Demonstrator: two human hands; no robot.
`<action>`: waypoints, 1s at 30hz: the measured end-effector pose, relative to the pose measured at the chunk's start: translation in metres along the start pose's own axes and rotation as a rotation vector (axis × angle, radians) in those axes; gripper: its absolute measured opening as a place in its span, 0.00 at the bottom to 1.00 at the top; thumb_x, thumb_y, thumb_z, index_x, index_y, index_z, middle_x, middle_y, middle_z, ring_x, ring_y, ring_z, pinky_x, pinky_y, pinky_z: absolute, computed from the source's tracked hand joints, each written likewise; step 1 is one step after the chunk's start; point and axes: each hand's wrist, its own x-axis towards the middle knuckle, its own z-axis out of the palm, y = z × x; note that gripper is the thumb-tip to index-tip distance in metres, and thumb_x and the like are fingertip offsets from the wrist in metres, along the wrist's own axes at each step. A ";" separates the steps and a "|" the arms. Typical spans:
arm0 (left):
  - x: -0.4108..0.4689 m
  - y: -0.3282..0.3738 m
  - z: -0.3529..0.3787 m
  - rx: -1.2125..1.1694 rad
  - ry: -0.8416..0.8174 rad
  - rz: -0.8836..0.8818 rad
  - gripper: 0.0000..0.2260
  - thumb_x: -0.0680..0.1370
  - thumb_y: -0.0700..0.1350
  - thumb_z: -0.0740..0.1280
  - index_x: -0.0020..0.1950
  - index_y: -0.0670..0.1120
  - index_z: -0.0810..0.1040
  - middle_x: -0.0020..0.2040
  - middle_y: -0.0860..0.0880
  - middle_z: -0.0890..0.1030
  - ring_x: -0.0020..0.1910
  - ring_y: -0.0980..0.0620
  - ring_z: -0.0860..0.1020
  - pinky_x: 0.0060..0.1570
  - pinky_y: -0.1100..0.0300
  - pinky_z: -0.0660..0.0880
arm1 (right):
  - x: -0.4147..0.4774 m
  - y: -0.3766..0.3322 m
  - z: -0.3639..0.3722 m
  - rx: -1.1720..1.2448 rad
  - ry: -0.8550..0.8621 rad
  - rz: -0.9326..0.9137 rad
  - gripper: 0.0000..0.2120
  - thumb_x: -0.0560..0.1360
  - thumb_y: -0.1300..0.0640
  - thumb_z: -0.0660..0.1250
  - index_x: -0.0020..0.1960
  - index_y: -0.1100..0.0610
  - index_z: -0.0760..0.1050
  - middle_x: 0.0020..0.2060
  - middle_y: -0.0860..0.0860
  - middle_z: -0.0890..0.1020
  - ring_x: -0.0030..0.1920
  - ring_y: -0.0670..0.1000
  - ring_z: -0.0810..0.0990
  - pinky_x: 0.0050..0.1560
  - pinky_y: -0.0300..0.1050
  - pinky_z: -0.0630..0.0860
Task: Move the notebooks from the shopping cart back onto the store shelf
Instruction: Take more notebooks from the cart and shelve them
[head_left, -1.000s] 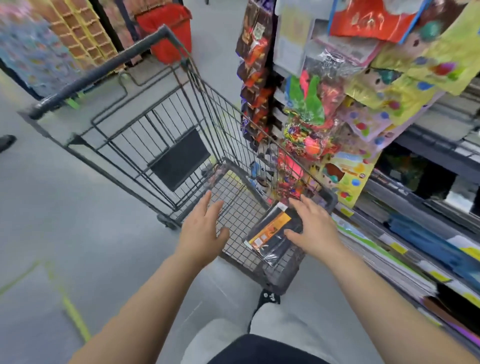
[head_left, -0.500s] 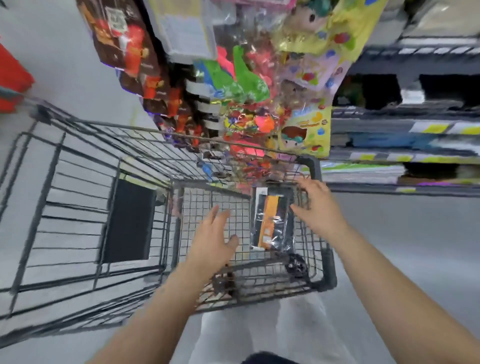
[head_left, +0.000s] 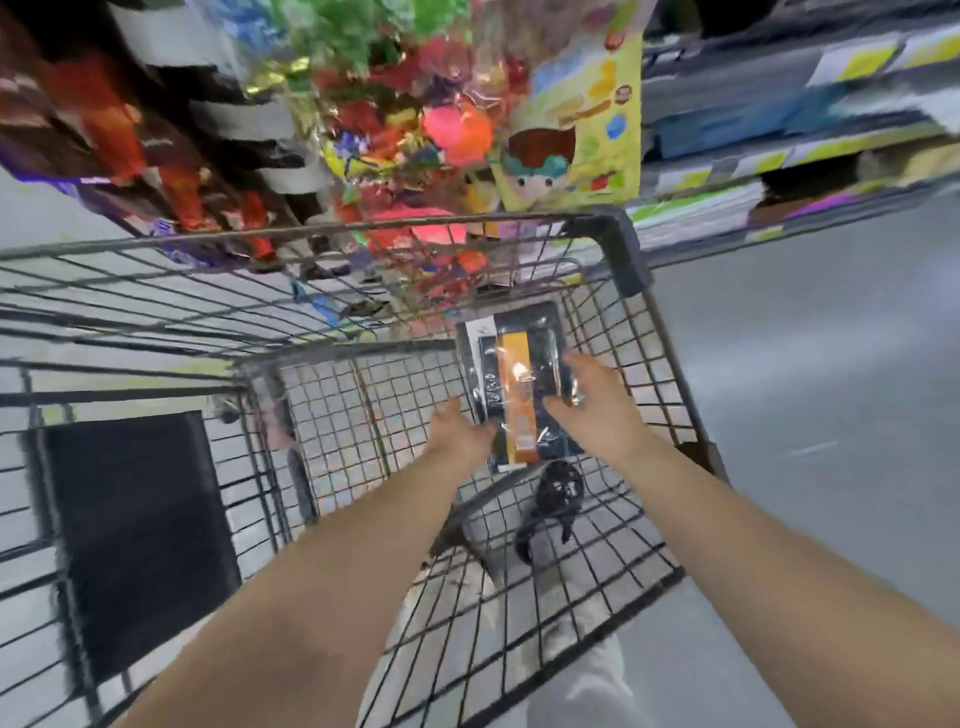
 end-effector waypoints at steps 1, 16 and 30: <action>0.010 0.000 0.012 0.001 0.005 -0.043 0.37 0.76 0.55 0.68 0.77 0.41 0.55 0.74 0.40 0.64 0.68 0.42 0.70 0.62 0.55 0.70 | 0.008 0.011 0.008 -0.009 -0.012 0.009 0.35 0.66 0.38 0.66 0.68 0.55 0.70 0.64 0.56 0.75 0.64 0.56 0.73 0.66 0.54 0.70; 0.036 -0.054 0.022 -0.080 0.176 -0.004 0.17 0.72 0.58 0.72 0.49 0.46 0.76 0.42 0.50 0.81 0.43 0.49 0.79 0.41 0.56 0.77 | 0.039 0.053 0.054 -0.098 0.015 0.289 0.32 0.70 0.50 0.72 0.68 0.60 0.63 0.62 0.61 0.74 0.63 0.61 0.72 0.63 0.51 0.71; -0.040 -0.071 -0.033 -0.484 0.438 0.078 0.14 0.74 0.53 0.71 0.38 0.54 0.67 0.36 0.54 0.73 0.34 0.57 0.71 0.30 0.73 0.67 | 0.029 0.042 0.085 -0.116 0.085 0.269 0.26 0.74 0.46 0.68 0.64 0.58 0.63 0.59 0.59 0.75 0.57 0.62 0.76 0.50 0.53 0.75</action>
